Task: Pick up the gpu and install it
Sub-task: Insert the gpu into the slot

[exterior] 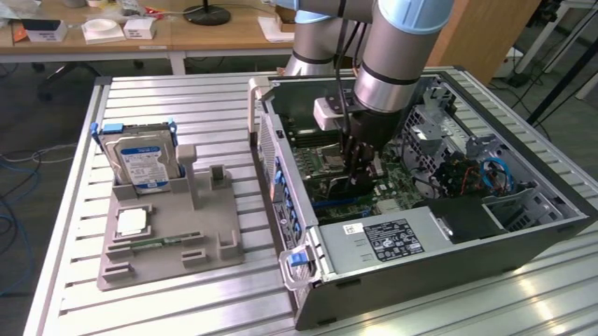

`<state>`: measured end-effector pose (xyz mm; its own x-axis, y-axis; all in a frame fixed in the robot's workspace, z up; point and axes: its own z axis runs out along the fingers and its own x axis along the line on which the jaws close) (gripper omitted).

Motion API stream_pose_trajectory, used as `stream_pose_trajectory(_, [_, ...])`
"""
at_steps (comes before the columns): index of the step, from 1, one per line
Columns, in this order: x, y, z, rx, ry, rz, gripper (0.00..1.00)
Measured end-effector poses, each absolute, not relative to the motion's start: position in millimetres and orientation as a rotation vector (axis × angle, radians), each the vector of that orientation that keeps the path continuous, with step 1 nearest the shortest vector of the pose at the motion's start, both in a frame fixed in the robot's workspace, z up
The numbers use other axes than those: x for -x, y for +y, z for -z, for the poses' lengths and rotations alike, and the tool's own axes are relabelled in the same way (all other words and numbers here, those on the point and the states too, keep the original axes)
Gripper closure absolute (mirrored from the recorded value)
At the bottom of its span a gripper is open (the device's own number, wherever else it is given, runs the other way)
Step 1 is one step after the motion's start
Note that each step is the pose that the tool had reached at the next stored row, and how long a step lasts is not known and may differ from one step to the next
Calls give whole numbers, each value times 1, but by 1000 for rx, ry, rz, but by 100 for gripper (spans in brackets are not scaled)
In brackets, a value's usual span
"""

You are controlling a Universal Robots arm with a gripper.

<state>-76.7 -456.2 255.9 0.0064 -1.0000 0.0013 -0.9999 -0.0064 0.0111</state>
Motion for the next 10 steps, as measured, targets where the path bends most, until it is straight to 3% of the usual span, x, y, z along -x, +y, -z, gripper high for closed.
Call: stream_pose_trajectory(10, [77,-456,-253,-2222,-2208,11,74])
